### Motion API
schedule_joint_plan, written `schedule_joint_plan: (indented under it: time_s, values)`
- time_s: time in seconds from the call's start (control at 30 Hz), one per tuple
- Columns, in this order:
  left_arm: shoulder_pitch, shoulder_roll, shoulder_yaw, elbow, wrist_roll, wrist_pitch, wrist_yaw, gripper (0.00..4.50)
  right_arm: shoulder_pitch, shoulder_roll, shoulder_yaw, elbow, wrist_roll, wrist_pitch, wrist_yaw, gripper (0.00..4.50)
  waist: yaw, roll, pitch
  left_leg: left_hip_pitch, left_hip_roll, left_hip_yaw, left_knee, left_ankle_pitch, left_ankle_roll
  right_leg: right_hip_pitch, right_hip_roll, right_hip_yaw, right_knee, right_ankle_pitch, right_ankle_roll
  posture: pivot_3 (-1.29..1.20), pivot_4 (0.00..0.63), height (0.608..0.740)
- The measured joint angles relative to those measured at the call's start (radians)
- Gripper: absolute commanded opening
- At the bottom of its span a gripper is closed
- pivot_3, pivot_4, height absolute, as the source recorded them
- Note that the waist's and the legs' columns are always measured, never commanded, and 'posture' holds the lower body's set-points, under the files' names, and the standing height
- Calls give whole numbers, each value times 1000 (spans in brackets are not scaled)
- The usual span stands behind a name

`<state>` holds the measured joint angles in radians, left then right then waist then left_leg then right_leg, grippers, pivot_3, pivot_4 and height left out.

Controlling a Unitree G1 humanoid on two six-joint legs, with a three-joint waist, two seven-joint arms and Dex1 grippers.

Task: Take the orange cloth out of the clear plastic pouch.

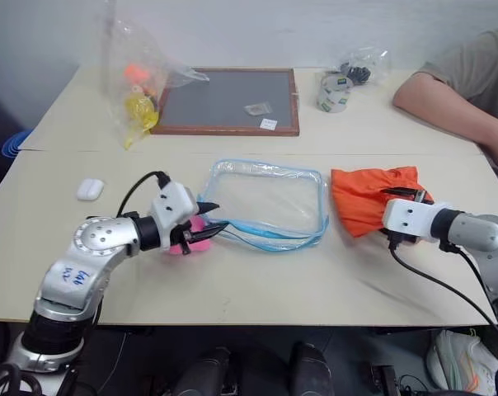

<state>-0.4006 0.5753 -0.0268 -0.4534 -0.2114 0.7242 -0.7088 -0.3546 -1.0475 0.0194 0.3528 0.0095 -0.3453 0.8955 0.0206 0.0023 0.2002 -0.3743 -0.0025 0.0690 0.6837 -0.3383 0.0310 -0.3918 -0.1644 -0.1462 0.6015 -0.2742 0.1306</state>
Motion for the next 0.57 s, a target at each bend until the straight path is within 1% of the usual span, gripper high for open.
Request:
schedule_joint_plan:
  time_s: [0.13, 0.23, 0.27, 0.33, 0.43, 0.5, 0.57]
  values:
    - [-9, 55, 112, -49, -131, 131, -37, 4468, 83, -55, -62, -78, 126, 153, 146, 4500, 3, 0, 0, 0, 0, 0, 1, 0, 0, 1, 0, 0, 0, 0, 0, 0, 150, 740]
    - [8, 153, 242, -74, -271, 209, -128, 4489, 139, -100, -150, -114, 247, 298, 257, 4500, 3, 0, 0, 0, 0, -1, 1, 0, 0, 1, 0, -1, 0, 0, 0, 0, 150, 740]
    - [30, 212, 310, -70, -317, 214, -178, 4489, 140, -120, -190, -101, 295, 364, 297, 4500, 3, 0, 0, 0, 0, -1, 1, 0, 0, 1, 0, 0, 0, 0, 0, 0, 150, 740]
    - [61, 290, 397, -38, -356, 205, -247, 4489, 121, -154, -246, -44, 343, 464, 331, 4500, 1, 0, 0, 2, 0, 0, 1, 0, 0, 2, 0, 0, 0, 0, 0, 0, 150, 740]
    - [133, 401, 466, 78, -357, 103, -365, 4489, 96, -225, -302, 66, 390, 599, 418, 4500, -1, 1, 0, 3, 0, 1, 0, 0, 0, 1, 0, 0, 0, -1, -1, 0, 150, 740]
    - [180, 468, 502, 178, -337, 29, -442, 4489, 98, -265, -322, 150, 399, 639, 486, 4500, 0, 1, 0, 2, 0, 1, -1, -1, 0, 1, 0, -1, 0, -1, -2, 0, 150, 740]
    - [191, 511, 521, 267, -318, -52, -501, 4489, 97, -271, -338, 226, 396, 651, 519, 4500, 0, 1, 0, 2, 0, 1, 0, -1, 0, 1, 0, 0, -1, -1, -2, 0, 150, 740]
